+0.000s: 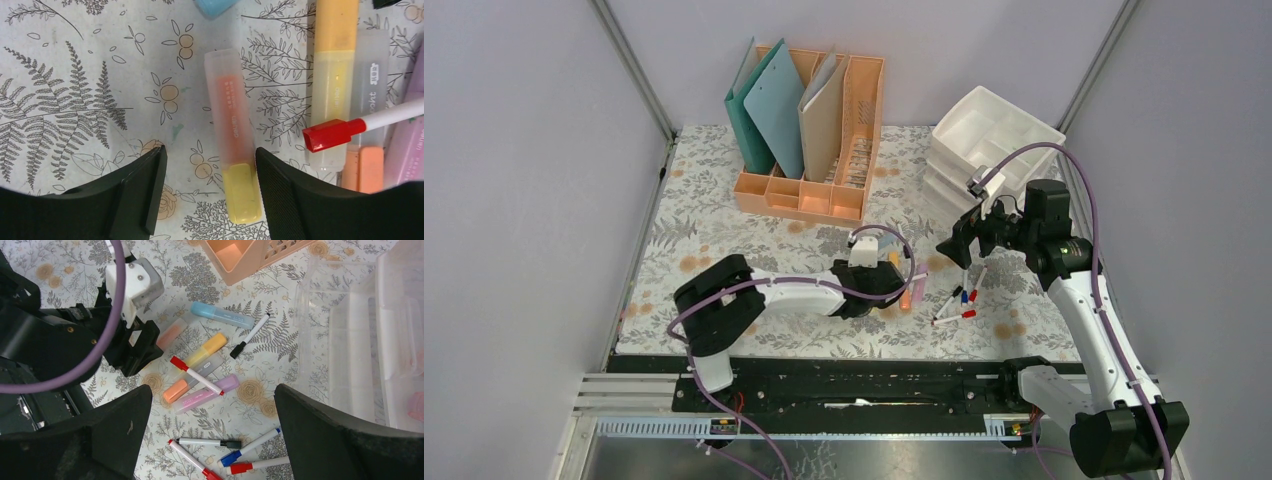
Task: Organize the desk
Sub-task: Pick up the stationery from the center of the board, then place the stationery in the drawer.
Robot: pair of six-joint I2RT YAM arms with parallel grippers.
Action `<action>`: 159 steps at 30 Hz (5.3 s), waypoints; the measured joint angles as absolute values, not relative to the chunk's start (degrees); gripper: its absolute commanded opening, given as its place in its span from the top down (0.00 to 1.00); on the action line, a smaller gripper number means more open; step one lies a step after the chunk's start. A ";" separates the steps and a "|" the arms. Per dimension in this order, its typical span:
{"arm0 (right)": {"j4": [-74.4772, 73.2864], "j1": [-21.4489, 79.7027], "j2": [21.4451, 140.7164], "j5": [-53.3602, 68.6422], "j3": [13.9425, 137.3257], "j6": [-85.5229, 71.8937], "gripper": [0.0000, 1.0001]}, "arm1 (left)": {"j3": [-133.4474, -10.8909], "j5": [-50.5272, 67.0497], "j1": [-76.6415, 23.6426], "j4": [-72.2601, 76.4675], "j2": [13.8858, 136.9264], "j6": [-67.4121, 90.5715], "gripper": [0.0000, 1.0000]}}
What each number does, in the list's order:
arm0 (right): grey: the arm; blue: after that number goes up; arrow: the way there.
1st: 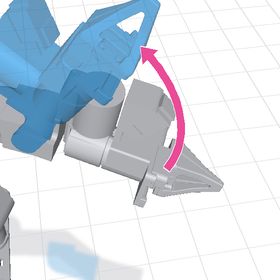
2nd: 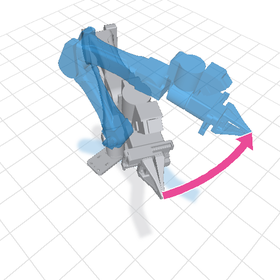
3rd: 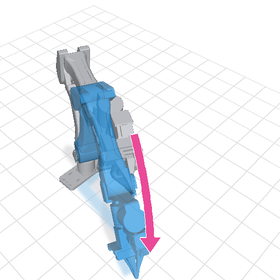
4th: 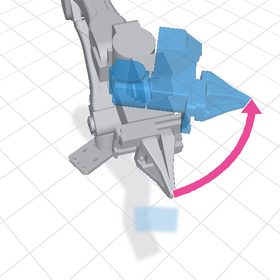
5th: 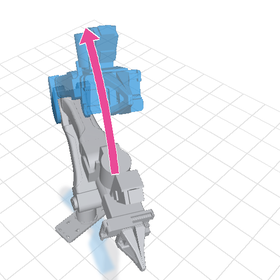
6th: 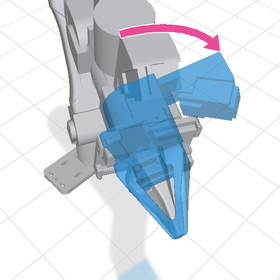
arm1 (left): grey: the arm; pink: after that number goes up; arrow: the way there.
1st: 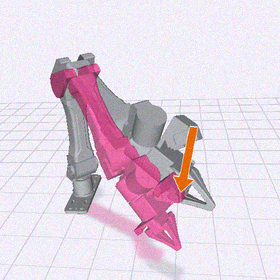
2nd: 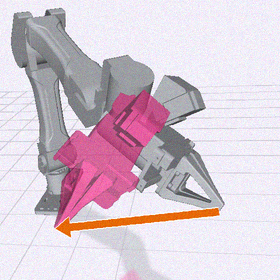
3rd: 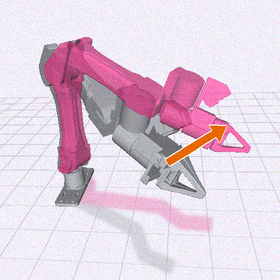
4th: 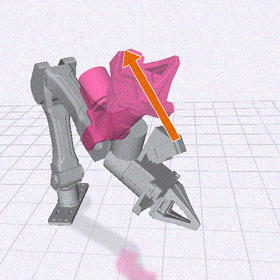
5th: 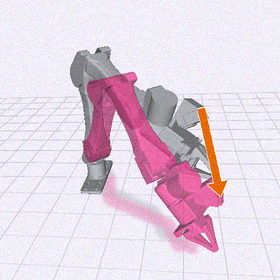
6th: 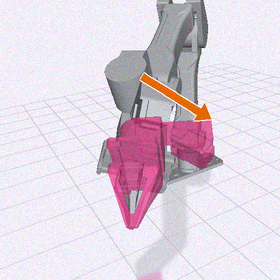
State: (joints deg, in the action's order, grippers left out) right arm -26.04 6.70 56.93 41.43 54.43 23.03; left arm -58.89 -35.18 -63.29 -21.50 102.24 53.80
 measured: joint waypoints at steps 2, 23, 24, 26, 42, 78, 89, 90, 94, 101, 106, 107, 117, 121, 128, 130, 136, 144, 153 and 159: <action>-25.76 6.70 56.93 41.43 54.35 22.81 0.00 | -60.03 -35.18 -63.29 -22.41 103.61 53.67 0.43; -24.40 6.57 58.33 45.60 53.76 20.99 0.00 | -53.21 -34.92 -63.33 -20.73 96.75 49.21 1.00; -24.38 6.57 58.46 45.89 53.69 20.93 0.00 | -51.18 -34.68 -63.33 -19.31 94.28 48.14 1.00; -23.79 6.57 59.33 47.88 53.12 20.03 0.00 | -47.05 -33.61 -63.33 -14.98 89.30 45.69 1.00; -0.67 6.87 65.80 63.24 41.80 -5.08 0.00 | -25.21 -16.10 -63.33 32.45 70.00 31.44 1.00; 9.30 14.20 72.40 61.17 39.42 -19.99 1.00 | -38.24 -20.88 -69.41 36.03 83.13 26.44 0.52; -4.51 14.11 67.90 52.07 45.69 -3.66 1.00 | -30.87 -18.87 -69.58 36.60 72.77 21.45 0.01; -5.98 14.09 66.54 50.48 46.33 -1.34 1.00 | -30.06 -19.11 -69.56 36.23 71.46 21.10 0.01; -11.68 14.04 59.20 40.62 48.93 8.88 1.00 | -28.64 -20.36 -69.23 32.99 68.82 20.10 0.01; -15.86 13.93 56.75 26.04 54.00 18.09 0.96 | -28.45 -22.57 -67.61 24.73 68.84 20.23 0.01; -17.23 13.93 61.54 18.24 59.68 23.46 0.96 | -26.74 -24.34 -67.55 22.31 68.18 21.04 0.01; -17.32 13.93 62.96 17.26 60.58 24.05 0.96 | -25.93 -24.56 -67.55 22.24 67.68 21.21 0.01; -17.26 13.91 75.44 14.06 63.46 26.41 0.96 | -20.71 -26.09 -67.55 21.41 60.38 22.68 0.01; -16.97 13.87 77.58 13.34 63.86 27.03 0.96 | -19.18 -26.68 -67.48 21.30 57.47 22.96 0.01; -17.82 13.82 79.24 13.02 63.86 27.03 0.96 | -17.82 -27.07 -67.18 20.56 56.42 23.55 0.01; -17.80 13.82 79.24 13.02 63.86 27.03 0.96 | -17.85 -27.07 -67.18 20.56 56.42 23.62 0.01; -17.96 13.82 79.64 13.02 64.07 27.03 0.96 | -17.82 -26.74 -67.02 20.69 56.80 23.88 0.01; -18.76 13.82 79.15 13.04 69.43 27.00 0.96 | -17.91 -24.18 -65.95 21.56 59.86 24.53 0.01; -18.57 13.82 78.52 13.06 70.39 27.00 0.96 | -18.74 -21.89 -65.87 22.26 62.11 25.08 0.01; -18.59 13.82 80.77 13.06 68.79 27.00 0.96 | -18.74 -21.63 -65.82 22.39 62.11 25.52 0.01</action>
